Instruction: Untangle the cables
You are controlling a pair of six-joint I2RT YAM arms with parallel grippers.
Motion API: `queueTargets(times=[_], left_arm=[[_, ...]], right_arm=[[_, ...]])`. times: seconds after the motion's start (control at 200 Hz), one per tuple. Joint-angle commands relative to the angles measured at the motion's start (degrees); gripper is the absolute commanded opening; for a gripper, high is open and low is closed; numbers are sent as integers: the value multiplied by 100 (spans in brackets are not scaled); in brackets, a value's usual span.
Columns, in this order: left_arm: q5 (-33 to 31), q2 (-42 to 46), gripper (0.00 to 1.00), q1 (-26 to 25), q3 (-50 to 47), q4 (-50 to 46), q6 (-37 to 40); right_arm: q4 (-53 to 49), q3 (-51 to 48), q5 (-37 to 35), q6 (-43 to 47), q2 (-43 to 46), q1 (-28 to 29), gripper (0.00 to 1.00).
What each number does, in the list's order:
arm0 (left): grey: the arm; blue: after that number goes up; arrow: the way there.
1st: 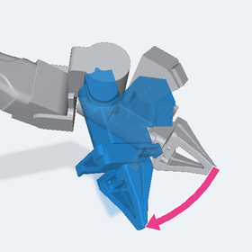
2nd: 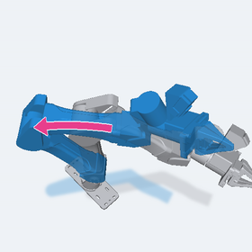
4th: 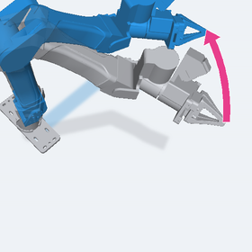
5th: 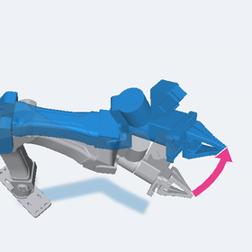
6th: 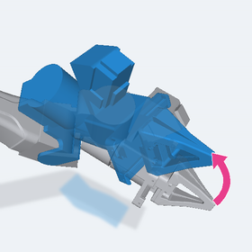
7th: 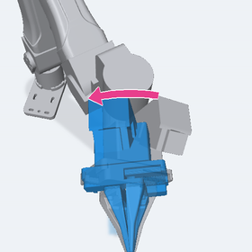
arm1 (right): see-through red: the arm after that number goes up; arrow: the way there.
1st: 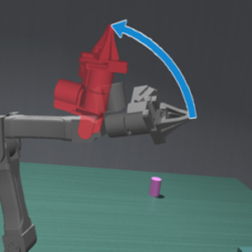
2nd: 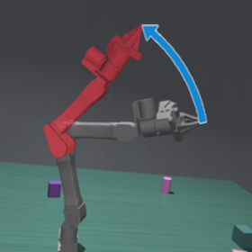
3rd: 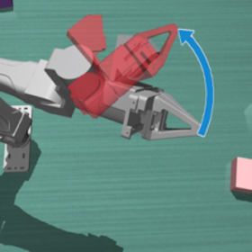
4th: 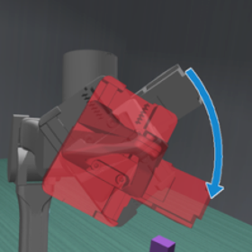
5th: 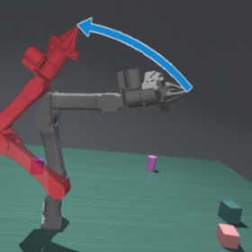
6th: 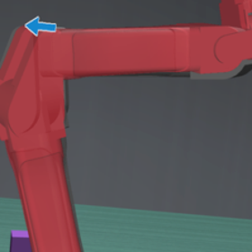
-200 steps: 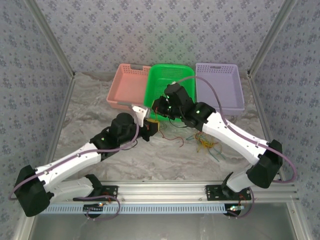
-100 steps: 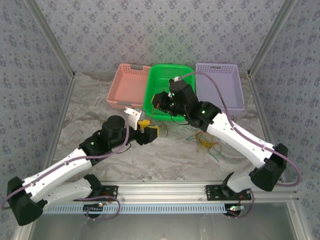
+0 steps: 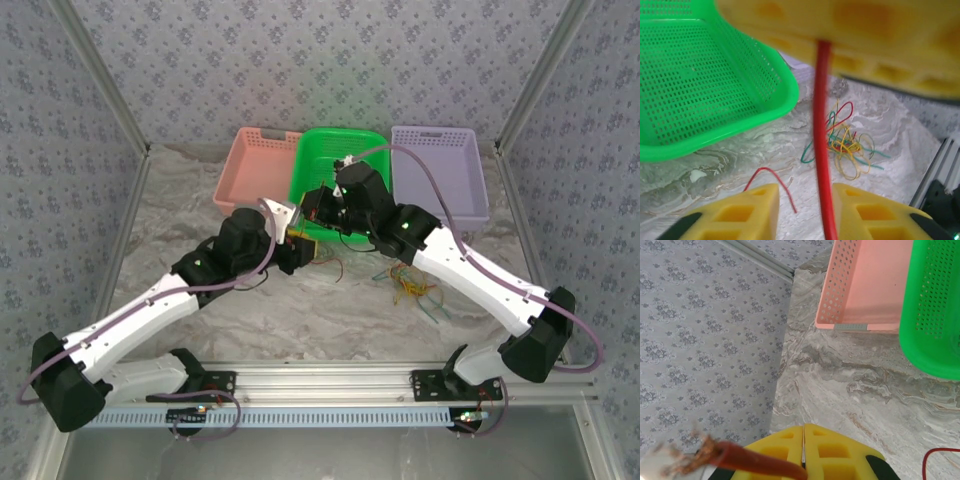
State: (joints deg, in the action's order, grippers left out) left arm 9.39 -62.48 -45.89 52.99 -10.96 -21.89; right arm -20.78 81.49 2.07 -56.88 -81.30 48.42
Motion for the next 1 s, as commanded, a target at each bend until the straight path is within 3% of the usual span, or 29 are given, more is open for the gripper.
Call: queueTargets(times=[0.0, 0.04, 0.185, 0.345, 0.43, 0.58, 0.675, 0.759, 0.859, 0.994], left_arm=[[3, 25, 12, 27, 294, -6, 36], [7, 24, 0, 26, 308, -28, 24], [120, 108, 0, 45, 197, 28, -147], [256, 502, 0, 330, 4, 211, -625], [505, 596, 0, 578, 67, 179, -910], [686, 631, 0, 778, 229, 109, -1176], [712, 673, 0, 792, 239, 147, -1217], [714, 682, 0, 803, 238, 149, -1247], [735, 699, 0, 810, 243, 151, -1282], [817, 737, 0, 809, 238, 148, -1281]], right_arm=[[3, 69, 55, 151, 142, 32, 0], [15, 53, 64, 159, 141, 24, 0], [-41, 136, 205, 368, 128, -58, 0], [-452, 88, 9, 937, 585, -293, 54], [-665, -253, -266, 1161, 1095, -509, 67], [-338, -1816, -210, 735, 2131, -1008, 69], [390, -2746, 102, 416, 2472, -1040, 59], [260, -2972, 64, 575, 2339, -980, 53], [13, -3197, 150, 989, 2023, -1073, 59], [-9, -3336, 1095, 1503, 1571, -1283, 70]])
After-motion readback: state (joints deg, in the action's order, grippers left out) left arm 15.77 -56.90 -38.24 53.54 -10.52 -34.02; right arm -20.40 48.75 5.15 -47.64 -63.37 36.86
